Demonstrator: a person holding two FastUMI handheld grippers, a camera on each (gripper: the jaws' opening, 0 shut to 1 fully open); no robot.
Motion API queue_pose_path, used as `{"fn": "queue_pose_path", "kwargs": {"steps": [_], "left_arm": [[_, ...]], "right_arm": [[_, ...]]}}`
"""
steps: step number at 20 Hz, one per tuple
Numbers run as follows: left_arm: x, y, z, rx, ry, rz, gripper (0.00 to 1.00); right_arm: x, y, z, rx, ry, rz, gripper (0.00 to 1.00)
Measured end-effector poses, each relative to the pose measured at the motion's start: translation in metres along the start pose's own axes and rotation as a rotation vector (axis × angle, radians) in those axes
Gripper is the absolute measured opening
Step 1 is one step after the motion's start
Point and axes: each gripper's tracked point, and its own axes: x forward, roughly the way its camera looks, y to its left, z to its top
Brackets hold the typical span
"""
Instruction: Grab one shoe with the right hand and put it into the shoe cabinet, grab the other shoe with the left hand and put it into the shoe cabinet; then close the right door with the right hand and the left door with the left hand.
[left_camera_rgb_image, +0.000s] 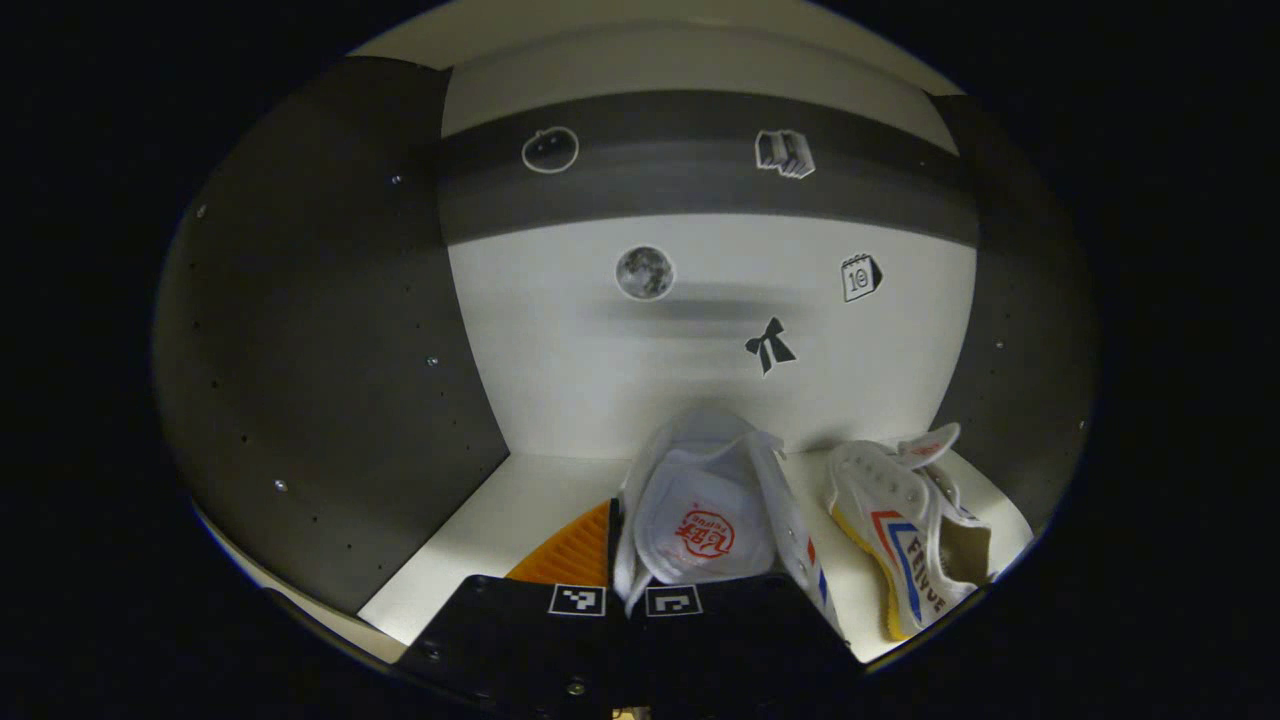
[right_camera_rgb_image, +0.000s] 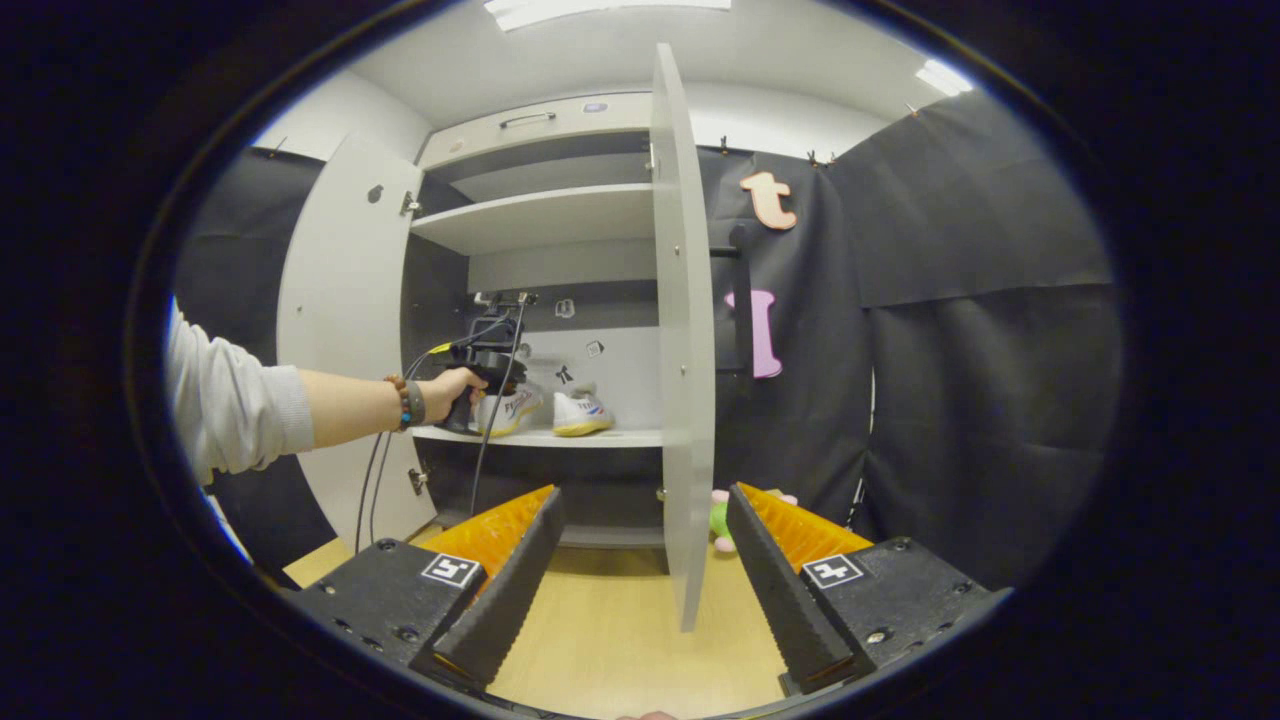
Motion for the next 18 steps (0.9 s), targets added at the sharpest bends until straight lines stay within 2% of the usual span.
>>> {"fn": "queue_pose_path", "kwargs": {"steps": [2,4,5,6,8,9,10,11,12,13,14,17,18], "left_arm": [[0.013,-0.004,-0.012,-0.037,0.097,-0.018,0.00],[0.018,-0.006,-0.011,-0.086,0.112,-0.039,0.02],[0.017,-0.009,-0.009,-0.082,0.092,-0.059,0.00],[0.012,-0.004,-0.012,-0.059,0.095,-0.045,0.39],[0.003,0.001,-0.008,-0.005,0.039,-0.034,0.31],[-0.003,0.004,-0.005,0.009,0.000,-0.027,0.39],[-0.013,0.012,-0.002,0.019,-0.036,-0.005,0.59],[-0.018,0.020,-0.003,0.017,-0.051,0.005,0.64],[-0.028,0.025,-0.001,0.001,-0.068,-0.001,0.56],[-0.033,0.022,0.000,-0.027,-0.082,-0.035,0.68],[-0.041,0.020,0.001,-0.051,-0.091,-0.063,0.63],[-0.070,0.020,0.039,-0.027,-0.245,-0.082,0.63],[-0.084,0.016,0.040,-0.019,-0.249,-0.099,0.64]], "right_arm": [[0.001,-0.006,-0.001,0.005,0.003,-0.016,1.00],[0.003,-0.010,-0.003,0.008,0.009,-0.028,1.00],[0.004,-0.011,-0.005,0.012,0.012,-0.030,1.00],[0.006,-0.011,-0.005,0.015,0.014,-0.026,1.00],[0.008,-0.009,-0.006,0.023,0.017,-0.018,1.00],[0.008,-0.006,-0.007,0.029,0.015,-0.008,1.00],[0.009,-0.002,-0.005,0.034,0.010,0.004,1.00],[0.009,0.002,-0.005,0.033,0.007,0.014,1.00],[0.010,0.004,-0.004,0.029,0.003,0.022,1.00],[0.009,0.007,-0.004,0.025,-0.002,0.029,1.00],[0.009,0.008,-0.003,0.022,-0.004,0.035,1.00],[0.007,0.014,-0.003,0.029,-0.004,0.057,1.00],[0.004,0.017,-0.002,0.031,-0.006,0.063,1.00]]}}
